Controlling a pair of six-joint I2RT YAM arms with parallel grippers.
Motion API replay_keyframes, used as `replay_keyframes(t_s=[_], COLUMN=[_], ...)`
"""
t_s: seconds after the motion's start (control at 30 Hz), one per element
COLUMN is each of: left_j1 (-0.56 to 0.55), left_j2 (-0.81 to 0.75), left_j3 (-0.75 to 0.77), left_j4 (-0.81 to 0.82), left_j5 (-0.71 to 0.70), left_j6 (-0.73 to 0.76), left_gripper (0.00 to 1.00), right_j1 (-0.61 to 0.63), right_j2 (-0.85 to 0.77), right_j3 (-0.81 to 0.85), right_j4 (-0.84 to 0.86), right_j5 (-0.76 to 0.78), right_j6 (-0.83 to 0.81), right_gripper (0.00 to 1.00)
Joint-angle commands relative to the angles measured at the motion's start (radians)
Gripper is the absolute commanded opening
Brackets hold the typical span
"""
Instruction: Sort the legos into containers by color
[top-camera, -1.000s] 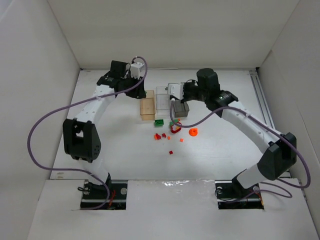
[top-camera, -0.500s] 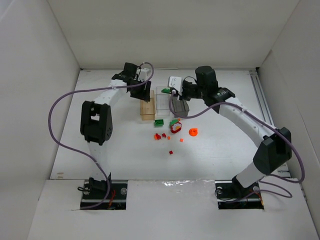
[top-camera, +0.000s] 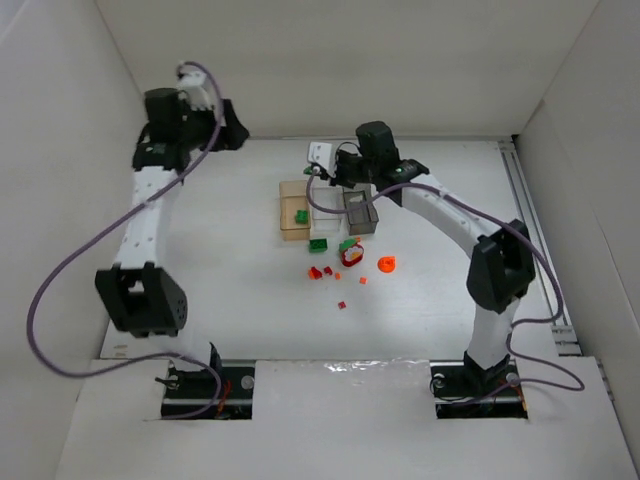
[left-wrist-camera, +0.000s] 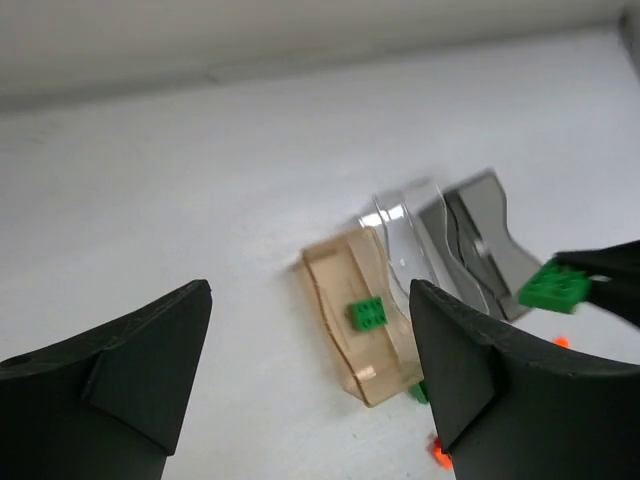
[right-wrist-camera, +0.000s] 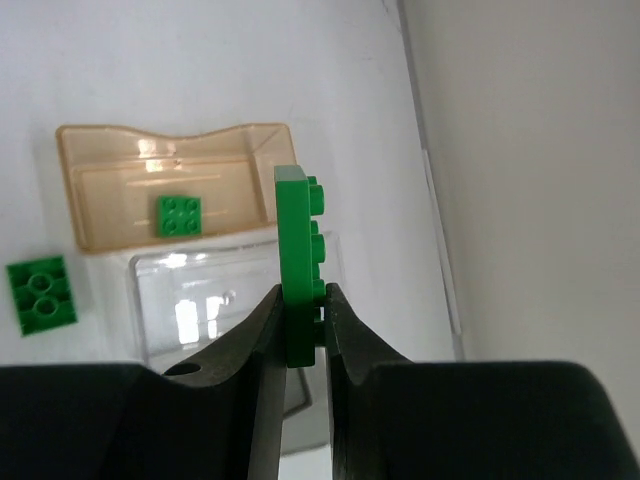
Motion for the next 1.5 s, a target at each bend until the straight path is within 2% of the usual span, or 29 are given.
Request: replay_keyframes(t_s=[0.0,0.23,0.5,0.63,0.73,0.77,0.87,0.97,1.07,1.17,1.37,1.43,1.47], left_j1=[0.108,0.193,0.202,0.202,0.202,0.202,0.202,0.202,0.189,0.131,0.121,0.110,0.110], left_j2=[-0.192,-0.374,-0.431,-0.441,-0.450,-0.450,-0.459,-0.471,-0.490,-0.529,-0.582,-0.567,-0.556], left_j3=[-0.073,-0.278,-0.325,-0.325,-0.325,-0.334,-0.343,-0.352,-0.361,-0.393,-0.499,-0.510,-0.510], left_j4=[0.036,0.004,-0.029,-0.047,-0.058,-0.058,-0.058,-0.027,-0.017,0.021,0.095,0.104,0.105], left_j5=[-0.011,-0.048,-0.057,-0.057,-0.070,-0.079,-0.079,-0.059,-0.022,-0.109,-0.094,-0.074,-0.074], left_j6=[-0.061,-0.015,0.012,0.023,0.034,0.034,0.034,0.034,0.070,0.091,0.092,0.104,0.104], left_gripper=[0.78,0.82,0.82,0.83,0.94,0.99,1.00,1.00,1.00,1.00,1.00,1.00,1.00], right_j1=[0.044,0.084,0.116,0.116,0.116,0.116,0.116,0.125,0.148,0.173,0.141,0.113,0.098], right_j2=[0.100,0.233,0.345,0.385,0.394,0.394,0.394,0.347,0.232,0.074,-0.210,-0.267,-0.316], right_j3=[0.134,0.201,0.286,0.299,0.299,0.299,0.299,0.308,0.319,0.267,-0.014,-0.136,-0.170], right_j4=[0.002,0.025,0.043,0.043,0.062,0.062,0.071,0.071,0.080,0.089,0.123,0.147,0.148], right_j5=[0.032,0.061,0.051,0.060,0.086,0.095,0.095,0.115,0.152,0.212,0.344,0.412,0.413], right_j6=[-0.033,-0.022,-0.010,-0.010,0.010,0.010,0.020,0.020,0.020,0.007,0.017,0.027,0.015], right_gripper=[0.01,0.07,0.09,0.29,0.44,0.45,0.55,0.58,0.61,0.66,0.66,0.64,0.60])
